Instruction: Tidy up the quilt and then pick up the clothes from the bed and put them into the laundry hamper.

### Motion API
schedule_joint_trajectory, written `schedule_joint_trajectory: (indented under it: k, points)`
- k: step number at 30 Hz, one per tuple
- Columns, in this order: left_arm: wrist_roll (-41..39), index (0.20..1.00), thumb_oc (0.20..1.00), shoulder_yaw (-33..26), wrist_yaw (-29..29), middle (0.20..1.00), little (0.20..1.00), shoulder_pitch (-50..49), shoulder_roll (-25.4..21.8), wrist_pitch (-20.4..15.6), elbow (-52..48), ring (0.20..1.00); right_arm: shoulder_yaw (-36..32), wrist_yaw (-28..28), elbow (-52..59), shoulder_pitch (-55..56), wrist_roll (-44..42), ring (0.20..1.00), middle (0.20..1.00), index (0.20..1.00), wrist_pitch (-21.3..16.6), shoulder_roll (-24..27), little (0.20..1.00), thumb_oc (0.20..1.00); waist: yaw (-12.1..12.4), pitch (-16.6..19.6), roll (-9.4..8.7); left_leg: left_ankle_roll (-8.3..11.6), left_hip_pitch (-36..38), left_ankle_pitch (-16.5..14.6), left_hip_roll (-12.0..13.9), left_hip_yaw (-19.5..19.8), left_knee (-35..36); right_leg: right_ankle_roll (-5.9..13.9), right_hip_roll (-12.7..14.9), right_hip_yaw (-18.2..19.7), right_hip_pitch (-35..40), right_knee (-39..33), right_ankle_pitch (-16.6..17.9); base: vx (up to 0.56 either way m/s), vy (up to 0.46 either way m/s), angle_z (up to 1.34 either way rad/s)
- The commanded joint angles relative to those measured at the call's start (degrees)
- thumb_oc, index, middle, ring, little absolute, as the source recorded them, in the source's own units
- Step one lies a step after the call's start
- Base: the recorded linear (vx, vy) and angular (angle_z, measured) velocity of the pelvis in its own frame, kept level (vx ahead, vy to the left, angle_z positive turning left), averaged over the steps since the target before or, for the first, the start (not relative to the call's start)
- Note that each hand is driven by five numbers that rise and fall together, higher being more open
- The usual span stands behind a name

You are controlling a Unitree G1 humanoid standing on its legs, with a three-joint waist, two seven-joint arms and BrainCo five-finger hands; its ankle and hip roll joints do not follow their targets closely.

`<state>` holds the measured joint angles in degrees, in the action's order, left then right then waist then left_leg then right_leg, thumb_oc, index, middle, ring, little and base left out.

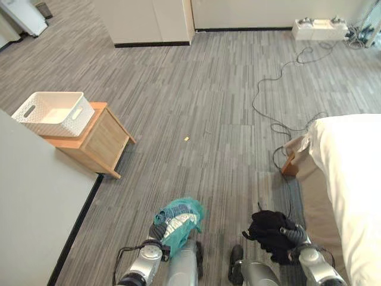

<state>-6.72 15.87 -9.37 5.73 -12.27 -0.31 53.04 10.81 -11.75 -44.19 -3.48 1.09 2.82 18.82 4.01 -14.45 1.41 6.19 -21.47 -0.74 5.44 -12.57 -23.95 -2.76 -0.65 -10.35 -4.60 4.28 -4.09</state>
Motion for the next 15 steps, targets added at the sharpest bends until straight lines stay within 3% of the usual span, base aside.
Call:
schedule_joint_trajectory:
  k: [1, 2, 4, 6, 7, 8, 9, 10, 11, 12, 13, 15]
  points:
    - [-1.88, 0.200, 0.200, -2.29, -1.07, 0.200, 0.200, 1.61, -0.05, -1.72, -2.66, 0.200, -0.67, -0.96, 7.99, 1.78, -1.38, 0.200, 0.200, 0.200, -1.74, 3.27, 0.200, 0.200, -1.08, -1.04, -1.12, -3.13, 5.06, 1.75, -2.82, -2.53, 9.68, 6.71, 4.10, -0.03, 19.06, -9.28, -8.38, 0.60, 0.142, -0.65]
    - [-1.19, 0.200, 0.200, -2.60, -0.81, 0.200, 0.200, 0.54, 0.07, -1.68, -3.08, 0.200, -1.38, -0.96, 8.80, 1.97, -0.65, 0.200, 0.200, 0.200, -1.94, 3.60, 0.200, 0.200, -1.36, -0.41, -0.82, -2.21, 3.37, 2.07, -1.11, -7.32, 17.43, 7.75, 3.83, -1.01, 21.45, -9.28, -10.68, 0.75, 0.171, 0.05]
    - [-0.81, 0.200, 0.200, -3.60, -0.39, 0.200, 0.200, -0.41, -0.16, -1.47, -2.99, 0.200, -1.50, -0.39, 10.33, 2.39, 0.23, 0.200, 0.200, 0.200, -2.04, 3.19, 0.200, 0.200, -0.98, 1.08, -1.98, -2.93, 5.52, 3.52, -1.37, -10.73, 22.67, 9.36, 4.60, -1.98, 23.44, -9.28, -11.43, 0.72, 0.131, 0.25]
    - [-0.70, 0.200, 0.200, -3.60, -0.51, 0.200, 0.200, -0.65, -0.19, -1.22, -2.44, 0.200, -1.11, -0.46, 10.98, 3.04, 1.10, 0.200, 0.200, 0.200, -2.30, 2.18, 0.200, 0.200, -1.01, 1.64, -2.93, -4.02, 6.11, 4.76, -2.14, -10.40, 21.00, 9.74, 5.70, -1.86, 23.37, -5.69, -11.29, 0.58, 0.107, -0.13]
    - [0.14, 0.200, 0.200, -3.65, -0.88, 0.200, 0.200, -0.51, -0.31, -0.77, -2.01, 0.200, -1.23, -0.97, 11.04, 3.04, 1.29, 0.200, 0.200, 0.200, -2.64, 1.56, 0.200, 0.200, -0.74, 1.90, -4.00, -4.78, 6.42, 3.89, -2.74, -10.64, 19.97, 11.11, 6.76, -2.00, 22.44, -1.39, -9.48, 0.36, 0.105, 0.02]
    - [0.16, 0.200, 0.200, -3.65, -0.89, 0.200, 0.200, -0.49, -0.36, -0.76, -2.00, 0.200, -1.23, -1.00, 11.03, 3.04, 1.31, 0.200, 0.200, 0.200, -2.66, 1.49, 0.200, 0.200, -0.67, 1.97, -4.11, -4.83, 6.33, 3.76, -2.80, -10.73, 19.87, 11.21, 6.91, -1.94, 22.26, -1.16, -9.62, 0.52, 0.232, -0.17]
    - [0.34, 0.200, 0.200, -3.74, -1.08, 0.200, 0.200, -0.78, -0.60, -0.47, -1.86, 0.200, -1.00, -1.39, 10.88, 2.55, 1.35, 0.200, 0.200, 0.200, -2.78, 0.75, 0.200, 0.200, -0.86, 1.21, -5.46, -7.26, 8.79, 0.89, -4.70, -11.33, 19.24, 14.94, 9.00, -0.70, 18.61, 10.68, -2.79, 0.51, 0.253, -0.24]
    - [0.42, 0.200, 0.200, -3.75, -1.25, 0.200, 0.200, -0.92, -0.71, -0.43, -2.02, 0.200, -1.23, -1.50, 11.00, 2.40, 1.26, 0.200, 0.200, 0.200, -2.80, 0.38, 0.200, 0.200, -1.18, 0.80, -5.51, -8.39, 10.19, -0.32, -5.61, -11.21, 19.09, 16.05, 9.93, -0.26, 16.84, 17.02, 1.56, 0.73, 0.343, -0.35]
    - [0.39, 0.200, 0.200, -3.74, -1.46, 0.200, 0.200, -1.02, -1.02, -0.40, -2.81, 0.200, -1.37, -1.52, 12.15, 2.17, 1.08, 0.200, 0.200, 0.200, -2.98, 0.21, 0.200, 0.200, -1.61, 0.24, -5.26, -9.52, 12.46, -1.56, -6.56, -10.78, 19.53, 16.37, 10.68, 0.25, 14.20, 23.87, 6.29, 0.56, 0.242, -0.17]
    - [0.20, 0.200, 0.200, -3.44, -1.87, 0.200, 0.200, -0.72, -1.34, -0.46, -3.53, 0.200, -1.63, -1.68, 12.50, 2.09, 0.86, 0.200, 0.200, 0.200, -3.11, 0.21, 0.200, 0.200, -2.14, -0.33, -4.33, -10.40, 14.89, -2.30, -6.84, -10.02, 20.69, 15.89, 11.04, 0.50, 10.57, 29.54, 7.31, 0.54, 0.208, -0.03]
    - [0.01, 0.200, 0.200, -3.35, -2.08, 0.200, 0.200, -0.18, -1.52, -0.36, -4.06, 0.200, -1.75, -1.86, 13.15, 1.47, 0.77, 0.200, 0.200, 0.200, -3.03, 0.43, 0.200, 0.200, -2.81, -1.21, -2.17, -10.90, 17.68, -1.49, -5.61, -9.68, 22.81, 14.58, 10.14, -0.06, 5.41, 34.41, 7.31, 0.61, 0.167, 0.26]
    - [1.08, 0.200, 0.200, -2.58, -2.46, 0.200, 0.200, 0.87, -1.68, -0.49, -4.08, 0.200, -1.83, -1.49, 14.41, 1.41, 0.45, 0.200, 0.200, 0.200, -3.02, 0.26, 0.200, 0.200, -4.70, -2.44, 0.13, -10.45, 23.50, -1.96, -5.19, -6.37, 26.26, 12.61, 8.56, 0.03, -2.13, 33.75, 2.07, 0.64, 0.102, 0.83]
